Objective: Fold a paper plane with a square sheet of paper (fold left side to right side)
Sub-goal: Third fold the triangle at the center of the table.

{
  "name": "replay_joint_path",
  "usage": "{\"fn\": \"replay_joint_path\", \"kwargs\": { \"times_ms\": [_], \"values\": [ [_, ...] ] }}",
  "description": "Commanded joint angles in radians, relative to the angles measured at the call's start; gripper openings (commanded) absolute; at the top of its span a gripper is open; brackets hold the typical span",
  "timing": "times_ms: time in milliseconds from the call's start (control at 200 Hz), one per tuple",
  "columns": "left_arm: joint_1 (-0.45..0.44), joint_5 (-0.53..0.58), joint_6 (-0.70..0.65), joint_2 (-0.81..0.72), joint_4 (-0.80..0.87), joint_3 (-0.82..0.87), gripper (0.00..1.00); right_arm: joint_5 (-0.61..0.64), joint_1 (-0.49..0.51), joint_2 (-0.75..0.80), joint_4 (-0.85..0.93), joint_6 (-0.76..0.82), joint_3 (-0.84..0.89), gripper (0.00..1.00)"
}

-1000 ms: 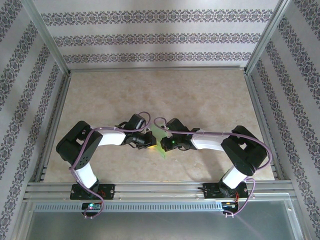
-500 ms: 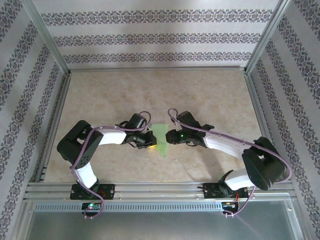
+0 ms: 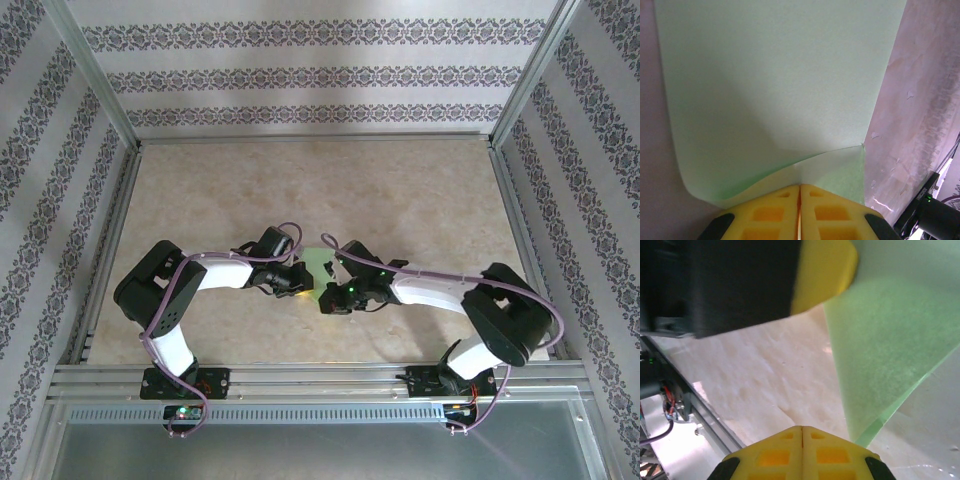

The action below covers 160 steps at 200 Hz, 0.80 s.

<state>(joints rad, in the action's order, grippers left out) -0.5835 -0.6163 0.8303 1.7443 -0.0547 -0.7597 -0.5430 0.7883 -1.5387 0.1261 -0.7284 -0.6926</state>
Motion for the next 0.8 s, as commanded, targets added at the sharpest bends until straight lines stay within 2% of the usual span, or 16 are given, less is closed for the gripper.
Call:
{"fn": "replay_joint_path", "kwargs": {
  "times_ms": [0, 794],
  "values": [
    [-0.012, 0.105, -0.014, 0.052, 0.119, 0.016, 0.10, 0.007, 0.004, -0.026, -0.039, -0.025, -0.014, 0.00],
    [-0.012, 0.102, -0.019, 0.061, 0.127, 0.008, 0.10, 0.046, -0.014, -0.083, -0.022, 0.003, 0.005, 0.00]
  ]
}}
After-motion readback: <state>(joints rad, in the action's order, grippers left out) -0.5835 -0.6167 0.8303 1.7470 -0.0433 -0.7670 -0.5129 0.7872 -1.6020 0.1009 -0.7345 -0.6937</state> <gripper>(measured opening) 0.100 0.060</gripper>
